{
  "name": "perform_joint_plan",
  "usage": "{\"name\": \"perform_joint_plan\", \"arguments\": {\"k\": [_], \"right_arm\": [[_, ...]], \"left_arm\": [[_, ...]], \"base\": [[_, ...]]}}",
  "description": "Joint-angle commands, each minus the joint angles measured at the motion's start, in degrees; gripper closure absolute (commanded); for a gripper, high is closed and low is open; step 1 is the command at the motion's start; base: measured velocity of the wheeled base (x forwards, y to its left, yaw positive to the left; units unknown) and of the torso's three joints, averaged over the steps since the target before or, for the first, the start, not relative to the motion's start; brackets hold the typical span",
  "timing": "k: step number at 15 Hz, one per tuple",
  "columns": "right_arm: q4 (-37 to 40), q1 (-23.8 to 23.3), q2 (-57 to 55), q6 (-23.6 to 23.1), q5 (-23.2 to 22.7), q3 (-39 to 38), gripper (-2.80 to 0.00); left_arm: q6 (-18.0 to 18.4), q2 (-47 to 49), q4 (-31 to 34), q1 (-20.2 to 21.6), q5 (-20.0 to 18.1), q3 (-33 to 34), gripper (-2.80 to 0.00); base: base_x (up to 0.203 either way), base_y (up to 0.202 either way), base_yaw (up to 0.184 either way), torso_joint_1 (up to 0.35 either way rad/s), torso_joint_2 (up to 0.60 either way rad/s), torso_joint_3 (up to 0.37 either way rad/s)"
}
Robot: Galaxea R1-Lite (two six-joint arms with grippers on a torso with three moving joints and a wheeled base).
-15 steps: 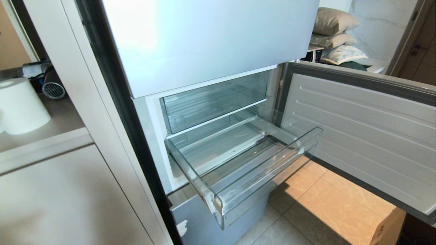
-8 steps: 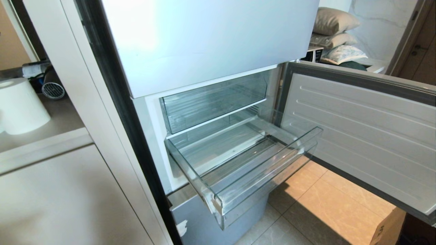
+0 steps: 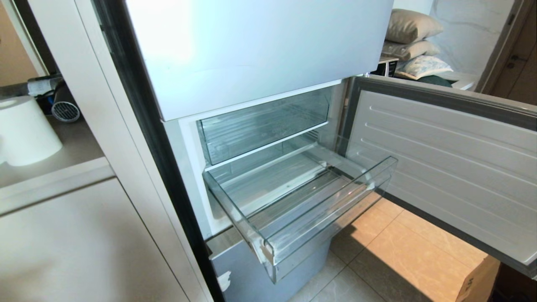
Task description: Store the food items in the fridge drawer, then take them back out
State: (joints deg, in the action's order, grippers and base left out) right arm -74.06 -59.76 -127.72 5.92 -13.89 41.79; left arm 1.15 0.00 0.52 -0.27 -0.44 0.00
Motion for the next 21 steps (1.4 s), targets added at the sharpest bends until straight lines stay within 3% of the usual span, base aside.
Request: {"name": "perform_joint_plan", "arguments": {"k": [1, 14, 15, 21], "right_arm": [[-0.47, -0.07, -0.07, -0.03, -0.09, 0.05, -2.80], [-0.30, -0.36, -2.18, -0.04, -0.18, 1.10, -2.80], [-0.30, -0.36, -2.09, 0.10, -0.18, 1.05, 0.00], [0.29, -1.33, -0.26, 0.22, -0.19, 0.61, 0.00]], "left_arm": [[0.00, 0.09, 0.00, 0.00, 0.00, 0.00, 0.00], [0.00, 0.09, 0.00, 0.00, 0.00, 0.00, 0.00], [0.00, 0.09, 0.00, 0.00, 0.00, 0.00, 0.00], [0.00, 0.09, 0.00, 0.00, 0.00, 0.00, 0.00]], "base": [[0.000, 0.000, 0.000, 0.000, 0.00, 0.000], [0.000, 0.000, 0.000, 0.000, 0.00, 0.000], [0.000, 0.000, 0.000, 0.000, 0.00, 0.000], [0.000, 0.000, 0.000, 0.000, 0.00, 0.000]]}}
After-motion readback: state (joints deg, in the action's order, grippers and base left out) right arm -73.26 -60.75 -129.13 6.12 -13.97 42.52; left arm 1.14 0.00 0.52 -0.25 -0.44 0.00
